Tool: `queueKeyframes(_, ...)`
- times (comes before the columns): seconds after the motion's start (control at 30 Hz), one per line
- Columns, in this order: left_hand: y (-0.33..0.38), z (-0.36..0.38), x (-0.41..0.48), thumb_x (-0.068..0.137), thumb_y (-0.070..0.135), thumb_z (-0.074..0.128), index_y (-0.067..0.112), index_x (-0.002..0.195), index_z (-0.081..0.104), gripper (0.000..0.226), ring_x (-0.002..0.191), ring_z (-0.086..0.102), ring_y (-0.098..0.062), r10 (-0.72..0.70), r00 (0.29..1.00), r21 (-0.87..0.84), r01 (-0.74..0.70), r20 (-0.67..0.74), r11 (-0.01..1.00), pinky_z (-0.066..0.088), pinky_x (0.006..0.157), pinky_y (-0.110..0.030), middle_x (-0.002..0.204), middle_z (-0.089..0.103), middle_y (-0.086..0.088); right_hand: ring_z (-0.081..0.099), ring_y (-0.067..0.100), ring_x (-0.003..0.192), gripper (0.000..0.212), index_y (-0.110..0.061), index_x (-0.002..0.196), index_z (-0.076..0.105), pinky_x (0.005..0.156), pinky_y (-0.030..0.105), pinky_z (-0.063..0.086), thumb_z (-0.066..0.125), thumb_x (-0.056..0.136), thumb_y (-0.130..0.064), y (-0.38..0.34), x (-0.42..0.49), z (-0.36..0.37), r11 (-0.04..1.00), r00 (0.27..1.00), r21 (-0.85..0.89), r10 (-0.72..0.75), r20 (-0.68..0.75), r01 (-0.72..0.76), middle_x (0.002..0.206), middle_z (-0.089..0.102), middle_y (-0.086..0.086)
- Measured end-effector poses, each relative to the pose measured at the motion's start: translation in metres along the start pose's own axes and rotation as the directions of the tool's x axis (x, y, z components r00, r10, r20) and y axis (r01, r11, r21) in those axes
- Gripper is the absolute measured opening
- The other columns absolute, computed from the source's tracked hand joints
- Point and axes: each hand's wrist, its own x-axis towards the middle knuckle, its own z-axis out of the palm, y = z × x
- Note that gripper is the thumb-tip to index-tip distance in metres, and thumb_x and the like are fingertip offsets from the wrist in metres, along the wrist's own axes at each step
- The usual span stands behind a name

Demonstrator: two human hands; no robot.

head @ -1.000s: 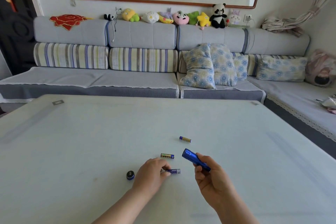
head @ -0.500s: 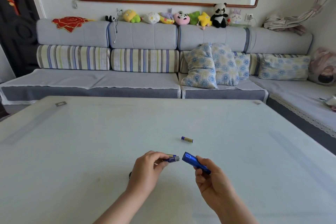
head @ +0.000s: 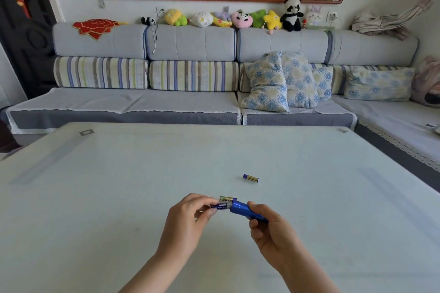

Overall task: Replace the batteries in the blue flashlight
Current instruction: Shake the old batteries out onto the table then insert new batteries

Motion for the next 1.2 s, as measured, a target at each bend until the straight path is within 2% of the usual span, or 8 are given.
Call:
queueKeyframes(0.17,-0.001,-0.004,0.0,0.076,0.006,0.073,0.03,0.083,0.071,0.026,0.075,0.066,-0.002,-0.006,1.0,-0.01,0.006,-0.006,1.0,0.051,0.066,-0.009,0.083,0.067,0.016,0.047,0.011,0.039,0.008,0.0,0.079,0.069,0.033,0.018,0.037,0.067,0.074,-0.005,0.004,0.001,0.006,0.999,1.0,-0.038,0.013,0.022,-0.012,0.055,0.06,0.007)
queueKeyframes(0.4,0.001,-0.001,-0.002,0.076,0.008,0.073,0.034,0.101,0.066,0.037,0.079,0.068,0.004,-0.108,0.994,-0.135,0.108,0.003,0.985,0.049,0.07,-0.002,0.087,0.071,0.017,0.048,0.011,0.039,0.012,0.002,0.082,0.069,0.034,0.017,0.04,0.067,0.073,-0.005,0.008,0.005,0.011,0.999,0.999,-0.02,0.034,0.029,-0.033,0.055,0.059,0.008)
queueKeyframes(0.6,0.005,0.004,-0.006,0.081,0.01,0.069,0.034,0.103,0.065,0.033,0.082,0.067,0.009,-0.103,0.995,-0.146,0.102,0.002,0.984,0.047,0.074,-0.001,0.089,0.071,0.021,0.048,0.011,0.039,0.015,0.004,0.086,0.068,0.035,0.016,0.04,0.067,0.073,-0.005,0.009,0.007,0.011,0.998,0.998,0.017,0.053,0.047,-0.054,0.058,0.058,0.011)
queueKeyframes(0.8,0.006,0.009,-0.009,0.084,0.008,0.063,0.032,0.106,0.065,0.032,0.087,0.065,0.012,-0.091,0.996,-0.136,0.091,0.008,0.987,0.044,0.076,0.002,0.093,0.071,0.022,0.048,0.011,0.039,0.011,0.003,0.081,0.069,0.034,0.016,0.04,0.066,0.074,-0.005,0.01,0.007,0.011,0.996,0.996,0.044,0.07,0.053,-0.072,0.058,0.058,0.012)
queueKeyframes(0.9,0.003,0.01,-0.009,0.086,0.006,0.06,0.032,0.109,0.063,0.035,0.09,0.065,0.01,-0.09,0.996,-0.135,0.091,0.018,0.987,0.047,0.081,-0.004,0.096,0.071,0.021,0.048,0.011,0.039,0.011,0.003,0.081,0.069,0.034,0.016,0.04,0.066,0.074,-0.005,0.01,0.008,0.01,0.995,0.996,0.056,0.077,0.05,-0.079,0.058,0.059,0.012)
queueKeyframes(1.0,0.0,0.007,-0.007,0.087,0.003,0.056,0.031,0.11,0.062,0.037,0.092,0.067,0.005,-0.087,0.996,-0.147,0.09,0.024,0.985,0.052,0.085,-0.017,0.099,0.072,0.019,0.048,0.011,0.039,0.01,0.002,0.08,0.068,0.034,0.016,0.04,0.065,0.074,-0.004,0.009,0.008,0.009,0.993,0.995,0.079,0.087,0.05,-0.091,0.057,0.06,0.012)
queueKeyframes(1.2,-0.013,-0.017,0.006,0.089,-0.004,0.047,0.043,0.096,0.06,0.05,0.081,0.067,0.006,-0.191,0.972,-0.215,0.16,-0.134,0.963,0.053,0.078,-0.022,0.094,0.071,0.014,0.048,0.012,0.039,0.009,0.003,0.08,0.067,0.033,0.016,0.039,0.063,0.074,-0.004,0.009,0.009,0.007,0.984,0.992,0.13,0.111,0.065,-0.119,0.055,0.061,0.013)
